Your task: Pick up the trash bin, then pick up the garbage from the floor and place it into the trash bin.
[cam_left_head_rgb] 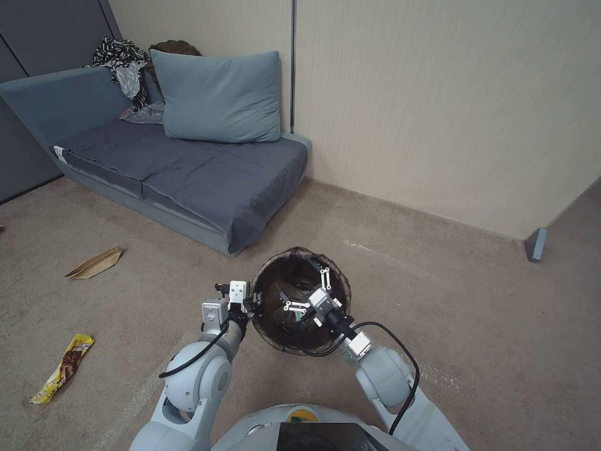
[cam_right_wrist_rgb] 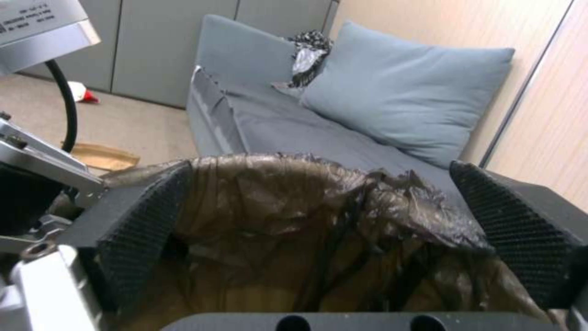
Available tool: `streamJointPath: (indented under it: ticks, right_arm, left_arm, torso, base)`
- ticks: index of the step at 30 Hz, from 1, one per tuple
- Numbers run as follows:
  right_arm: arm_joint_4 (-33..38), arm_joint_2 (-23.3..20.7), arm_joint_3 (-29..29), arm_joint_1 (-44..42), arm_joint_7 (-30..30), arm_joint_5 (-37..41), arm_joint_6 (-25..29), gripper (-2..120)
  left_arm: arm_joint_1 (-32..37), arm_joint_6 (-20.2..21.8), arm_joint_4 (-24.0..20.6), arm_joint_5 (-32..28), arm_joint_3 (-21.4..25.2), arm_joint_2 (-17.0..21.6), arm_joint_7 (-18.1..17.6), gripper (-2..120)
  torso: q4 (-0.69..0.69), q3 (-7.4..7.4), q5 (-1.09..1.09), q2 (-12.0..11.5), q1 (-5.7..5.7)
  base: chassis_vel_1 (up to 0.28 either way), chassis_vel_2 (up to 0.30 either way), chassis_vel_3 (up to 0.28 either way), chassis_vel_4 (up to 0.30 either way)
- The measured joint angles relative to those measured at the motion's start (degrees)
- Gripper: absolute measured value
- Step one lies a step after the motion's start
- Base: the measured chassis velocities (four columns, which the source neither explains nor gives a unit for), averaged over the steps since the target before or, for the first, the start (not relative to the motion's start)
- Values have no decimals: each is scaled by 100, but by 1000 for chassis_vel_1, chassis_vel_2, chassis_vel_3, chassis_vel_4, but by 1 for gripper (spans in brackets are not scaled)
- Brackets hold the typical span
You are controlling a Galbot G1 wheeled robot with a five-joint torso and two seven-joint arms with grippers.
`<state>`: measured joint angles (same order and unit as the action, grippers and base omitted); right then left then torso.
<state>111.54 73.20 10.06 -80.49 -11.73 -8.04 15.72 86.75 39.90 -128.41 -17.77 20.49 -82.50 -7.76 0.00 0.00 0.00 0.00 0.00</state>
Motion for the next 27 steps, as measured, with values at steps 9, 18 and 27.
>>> streamJointPath:
  ticks: [9, 18, 27]
  right_arm:
    - [3, -1, 6, 7, -4, -11, 18, 100]
    - [665, 63, 99, 4, 217, 373, -120, 100]
    - [1461, 482, 846, -243, 1222, 624, -268, 100]
  left_arm:
    - [-2, 2, 3, -4, 18, 1, 0, 0]
    - [2, -105, 74, 52, 96, 12, 135, 0]
    - [31, -335, 128, 173, 176, 25, 253, 0]
  torso:
    - [0, 0, 0, 0, 0]
    - [0, 0, 0, 0, 0]
    - [0, 0, 0, 0, 0]
  base:
    - [0, 0, 0, 0]
    - [0, 0, 0, 0]
    - [0, 0, 0, 0]
